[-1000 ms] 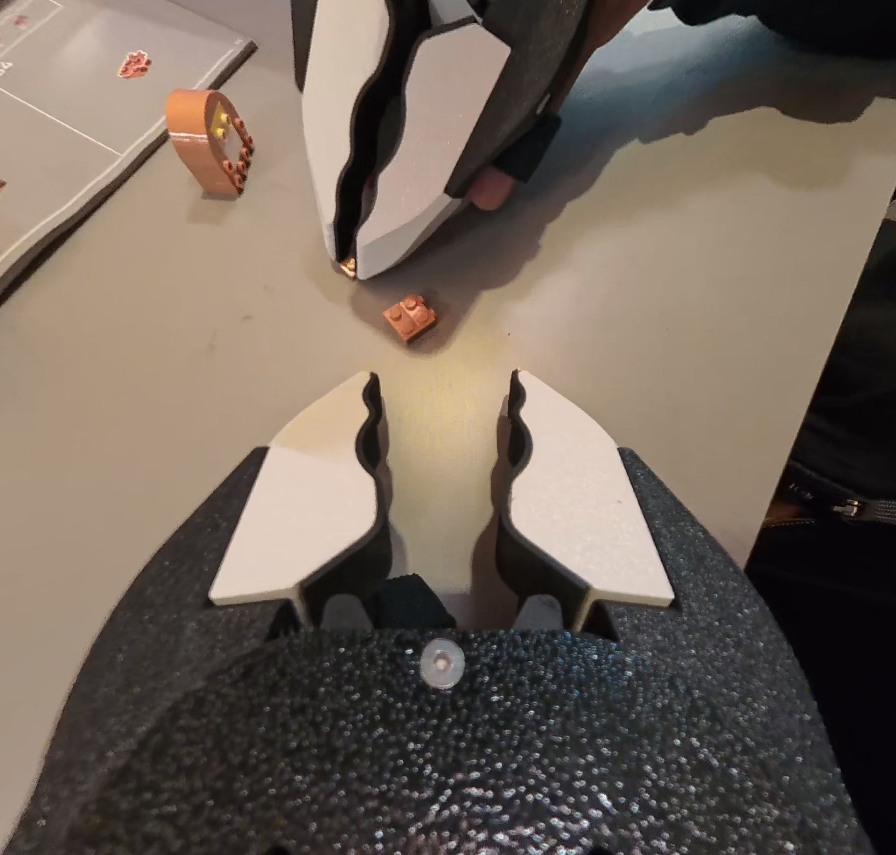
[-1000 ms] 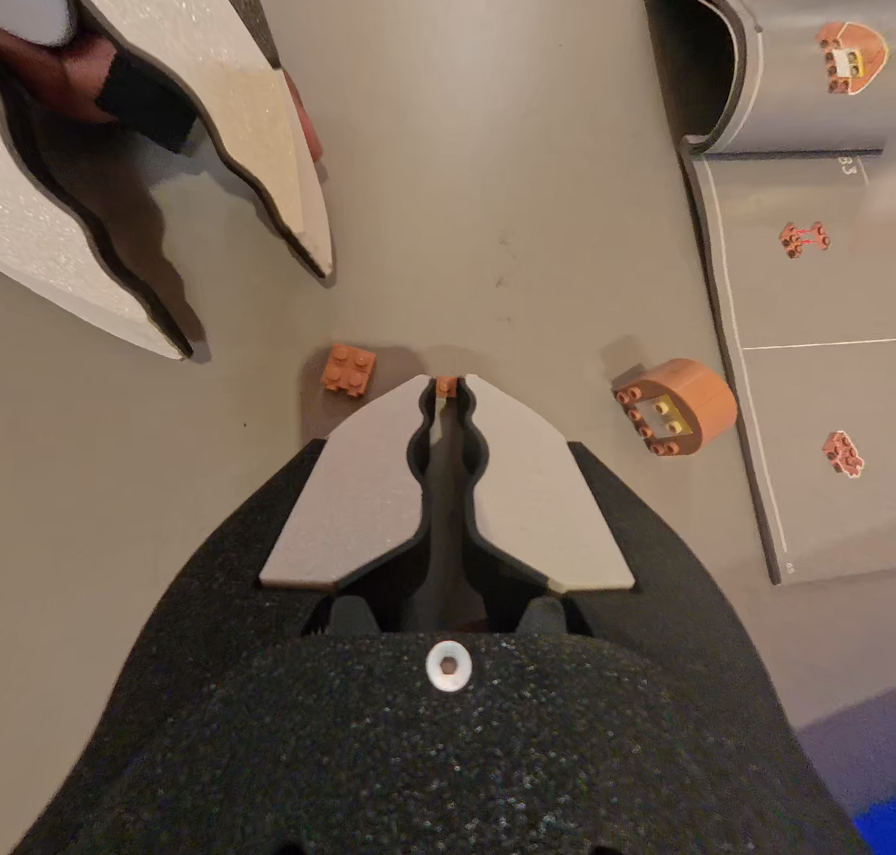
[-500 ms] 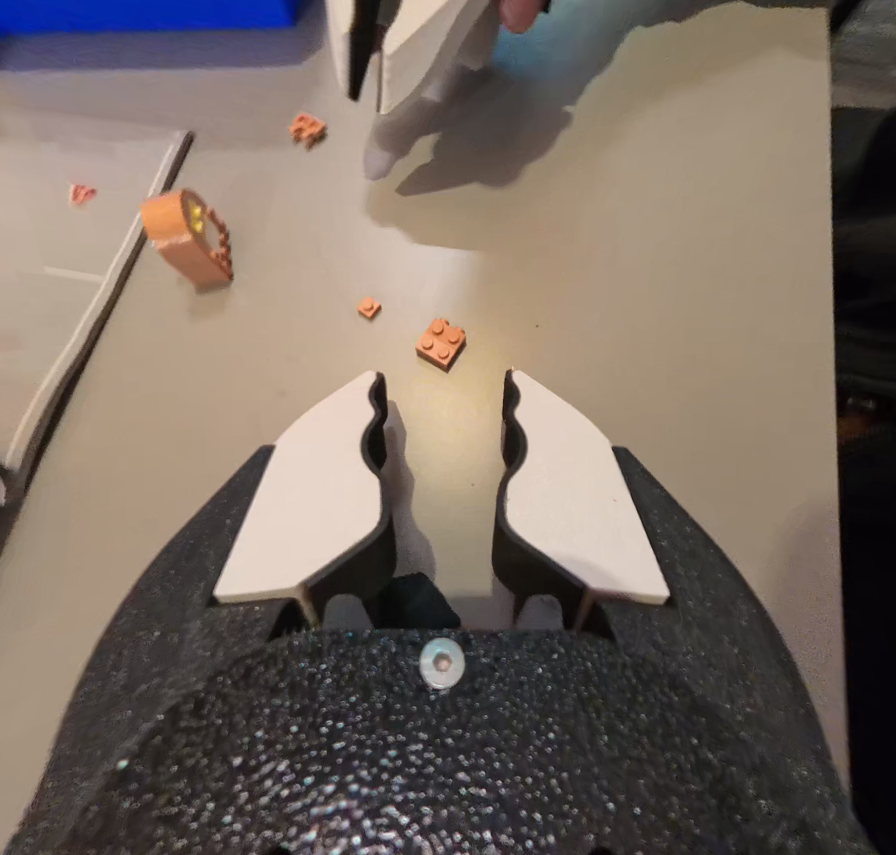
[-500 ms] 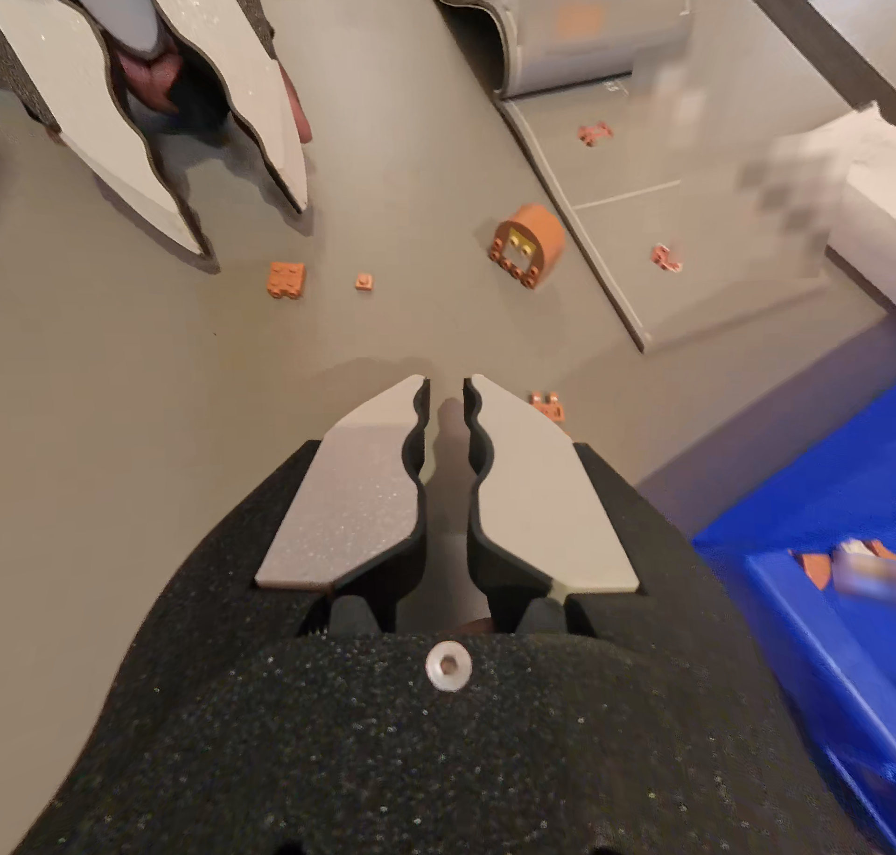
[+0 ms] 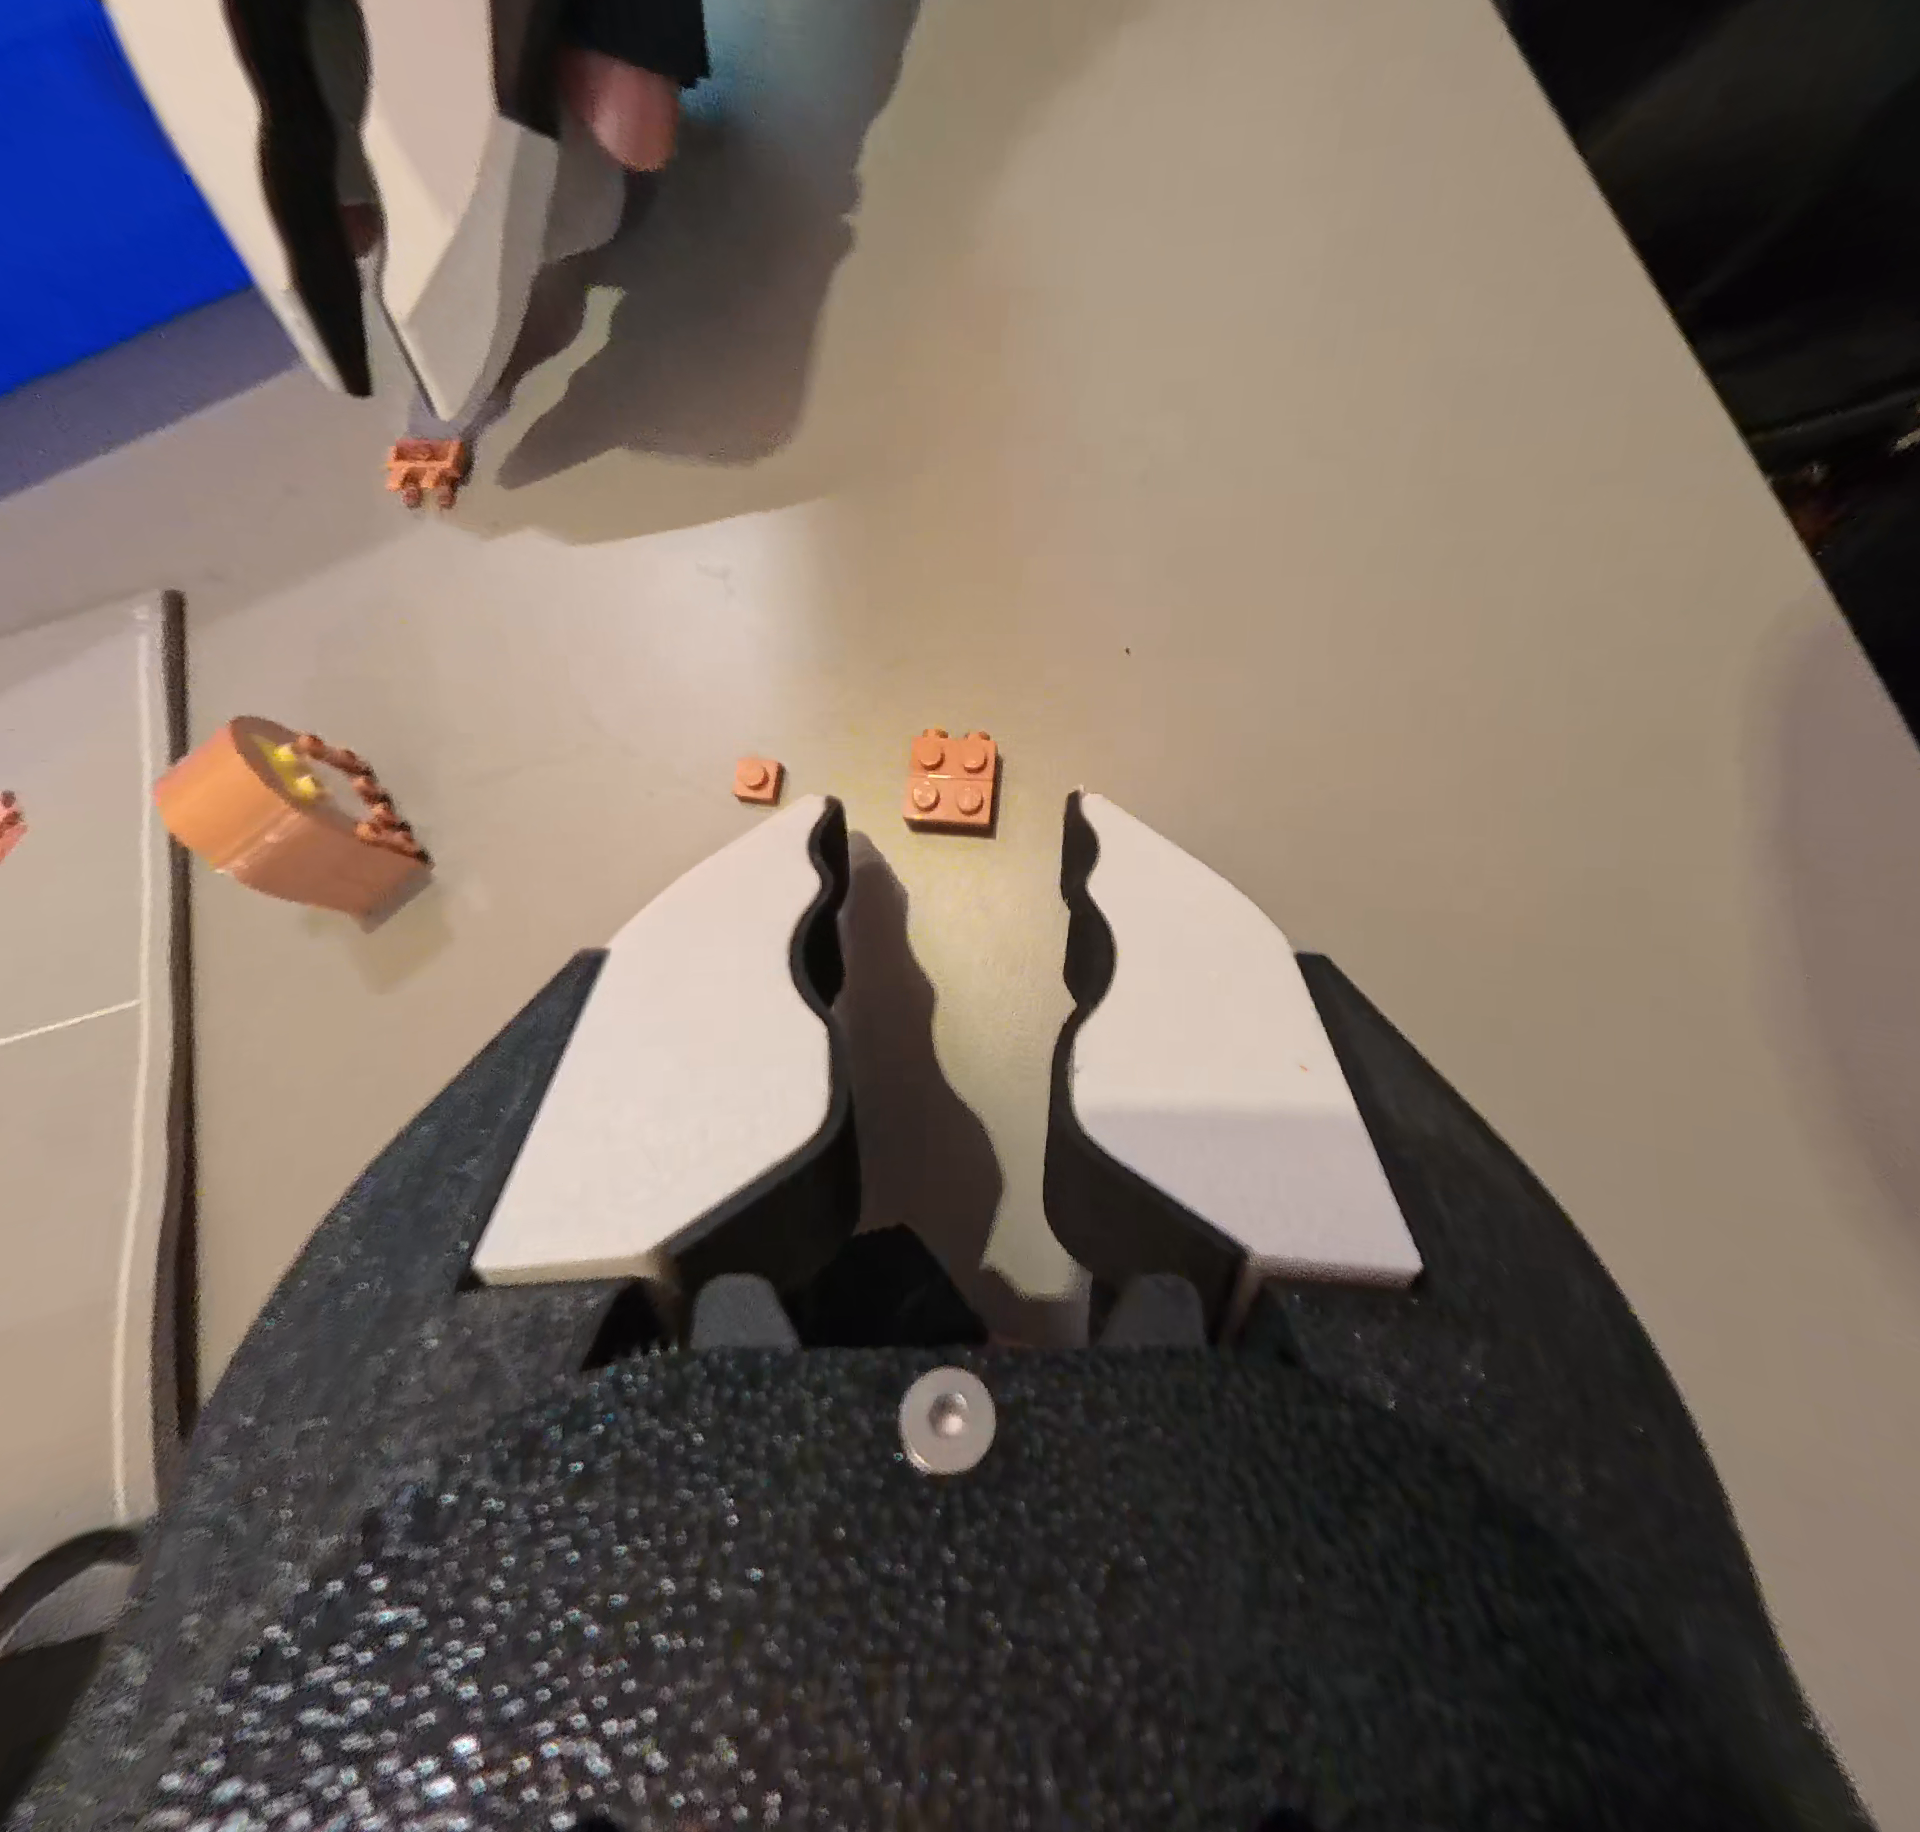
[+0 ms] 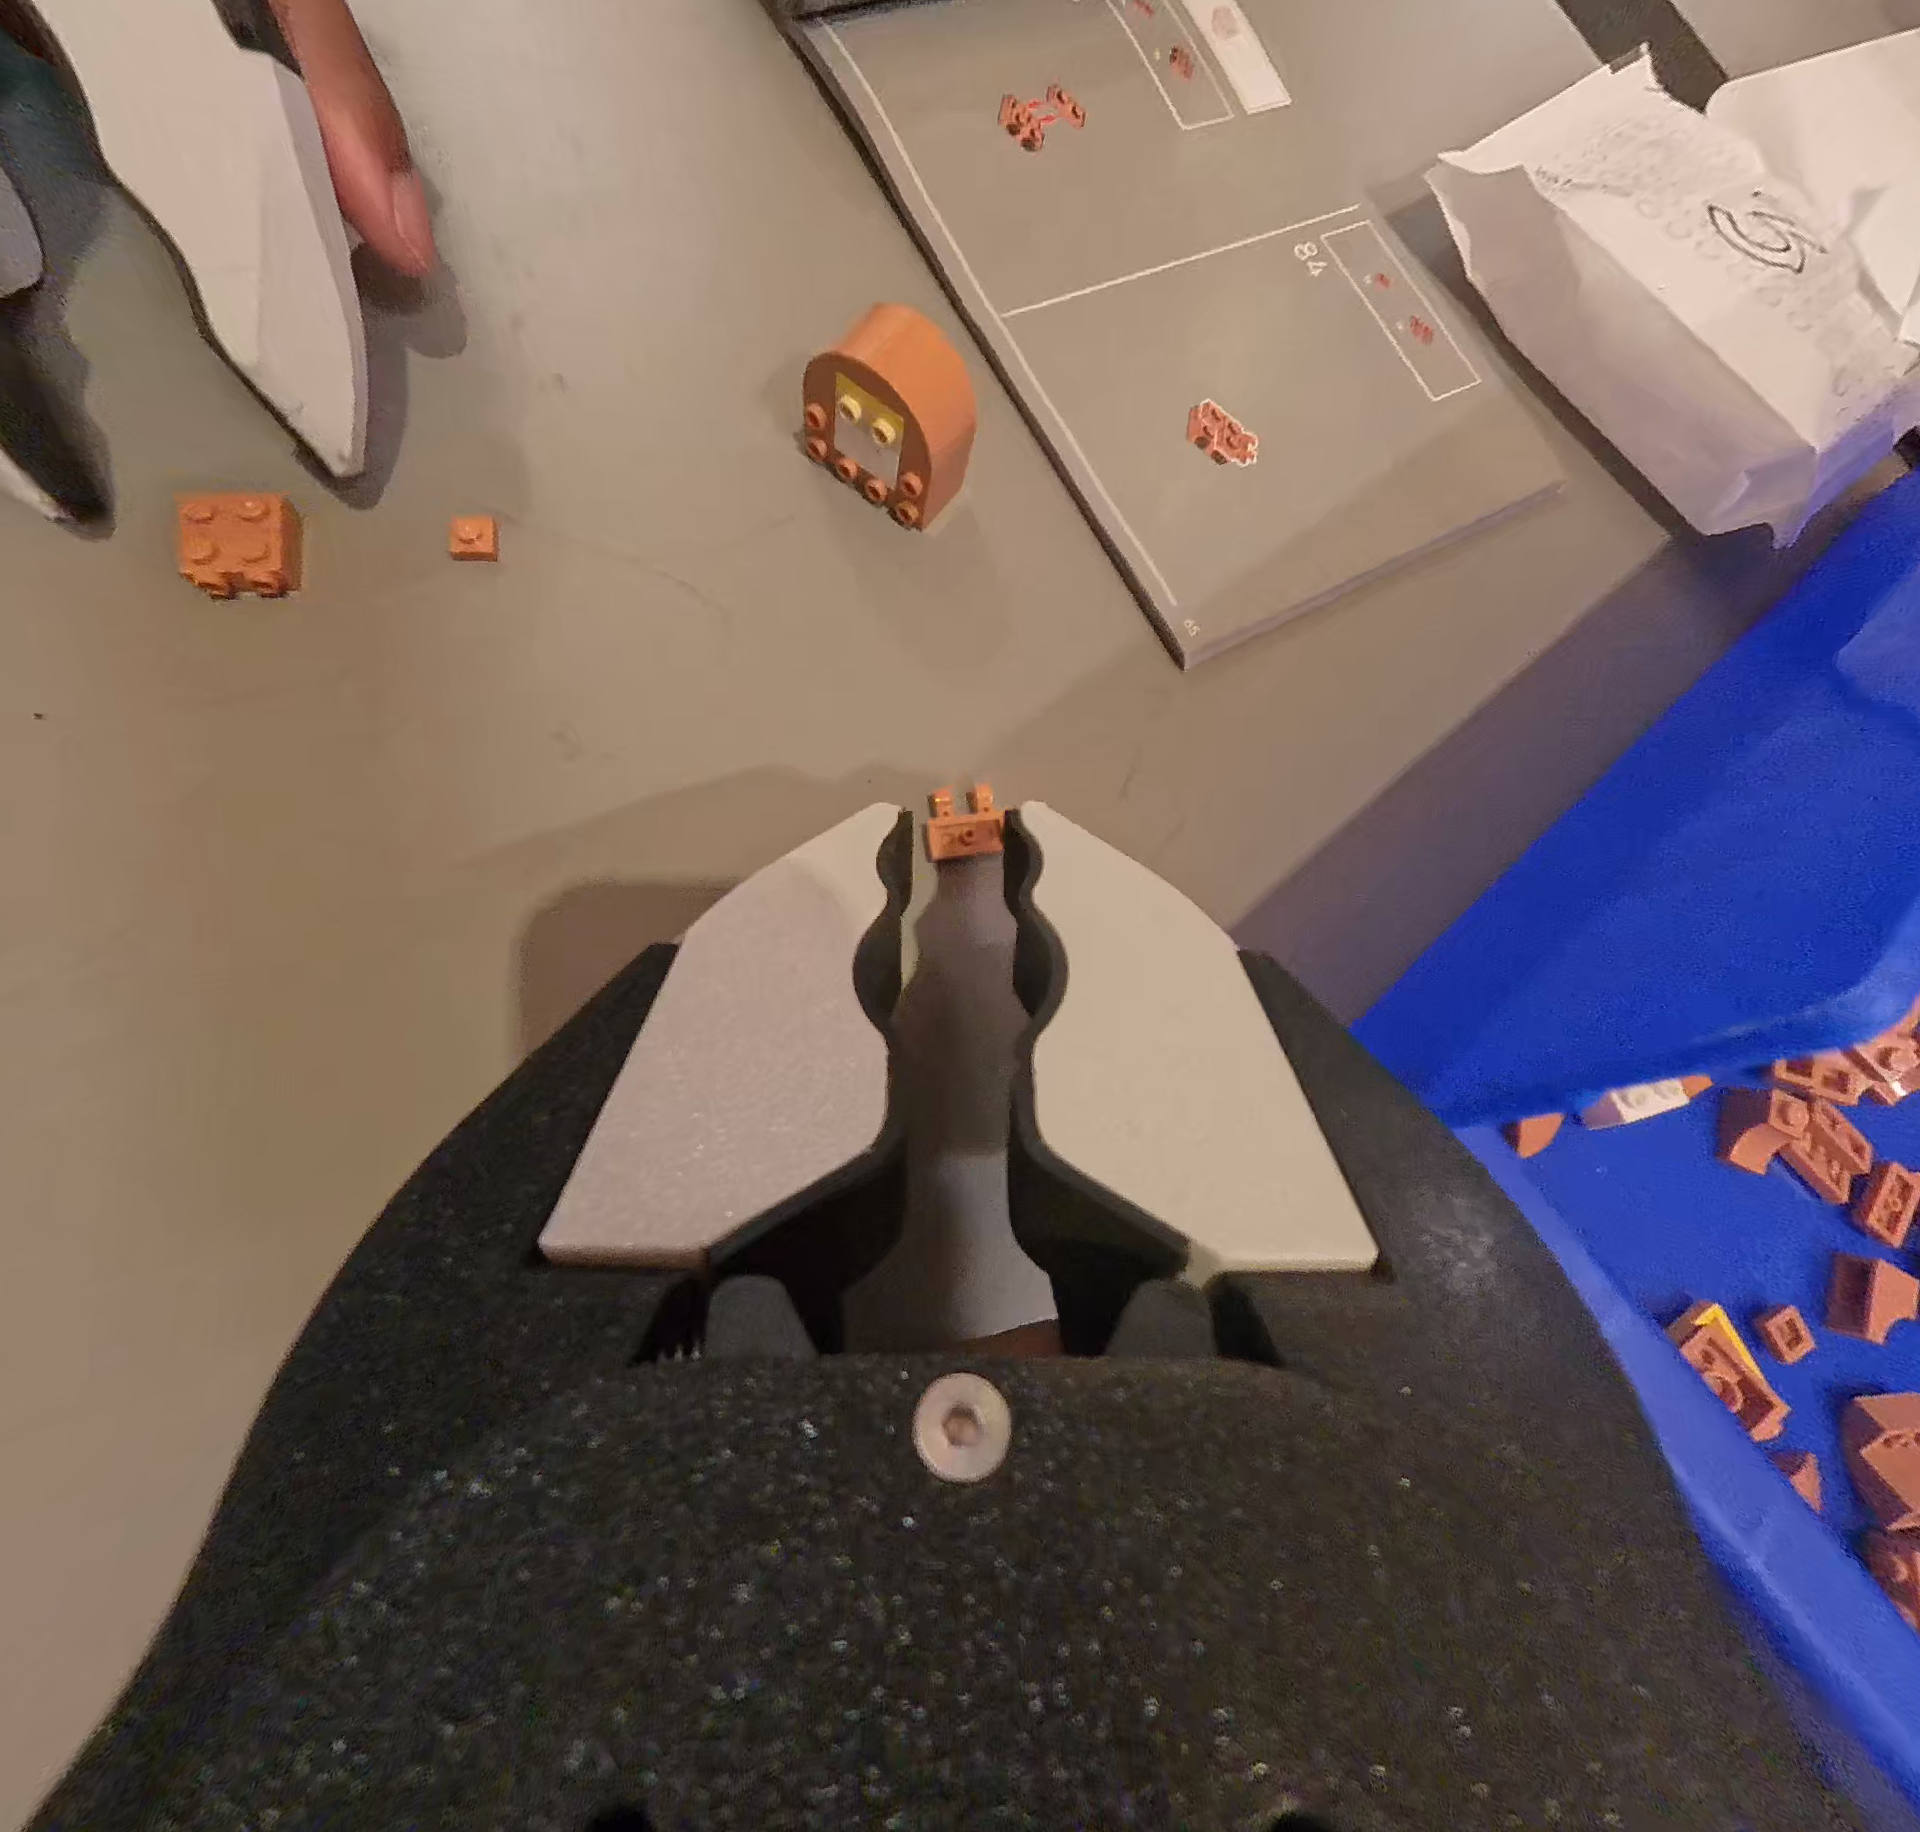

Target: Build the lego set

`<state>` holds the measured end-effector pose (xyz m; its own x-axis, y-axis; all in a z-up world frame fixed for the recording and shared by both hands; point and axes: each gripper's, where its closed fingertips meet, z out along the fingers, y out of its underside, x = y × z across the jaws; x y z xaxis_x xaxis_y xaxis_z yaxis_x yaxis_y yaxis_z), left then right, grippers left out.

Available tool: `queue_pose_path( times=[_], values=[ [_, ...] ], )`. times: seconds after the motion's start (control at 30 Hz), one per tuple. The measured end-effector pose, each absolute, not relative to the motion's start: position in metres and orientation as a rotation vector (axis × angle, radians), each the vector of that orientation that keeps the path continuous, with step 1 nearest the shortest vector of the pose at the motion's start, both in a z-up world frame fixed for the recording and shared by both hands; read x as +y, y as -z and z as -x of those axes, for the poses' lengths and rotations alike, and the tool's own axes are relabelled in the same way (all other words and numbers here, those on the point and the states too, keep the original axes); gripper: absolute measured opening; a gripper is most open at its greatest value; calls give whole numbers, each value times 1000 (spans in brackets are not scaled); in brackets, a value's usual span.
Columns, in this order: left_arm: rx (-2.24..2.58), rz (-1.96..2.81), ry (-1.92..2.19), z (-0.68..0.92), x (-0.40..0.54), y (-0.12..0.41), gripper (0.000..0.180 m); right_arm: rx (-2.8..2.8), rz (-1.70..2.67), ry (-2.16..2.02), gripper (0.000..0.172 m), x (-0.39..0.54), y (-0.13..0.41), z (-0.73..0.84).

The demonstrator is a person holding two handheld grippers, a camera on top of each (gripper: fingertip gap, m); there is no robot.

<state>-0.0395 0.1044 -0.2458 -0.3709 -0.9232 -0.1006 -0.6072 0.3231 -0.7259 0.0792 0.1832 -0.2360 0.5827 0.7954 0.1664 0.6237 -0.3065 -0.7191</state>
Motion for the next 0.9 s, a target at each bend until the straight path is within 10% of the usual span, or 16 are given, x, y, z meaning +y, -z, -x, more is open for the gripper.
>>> queue_pose_path(
  times=[0.9],
  values=[
    [2033,1476,818,25,99,250,17,-1079,2049,-446,11,177,234,-62]
  ],
)
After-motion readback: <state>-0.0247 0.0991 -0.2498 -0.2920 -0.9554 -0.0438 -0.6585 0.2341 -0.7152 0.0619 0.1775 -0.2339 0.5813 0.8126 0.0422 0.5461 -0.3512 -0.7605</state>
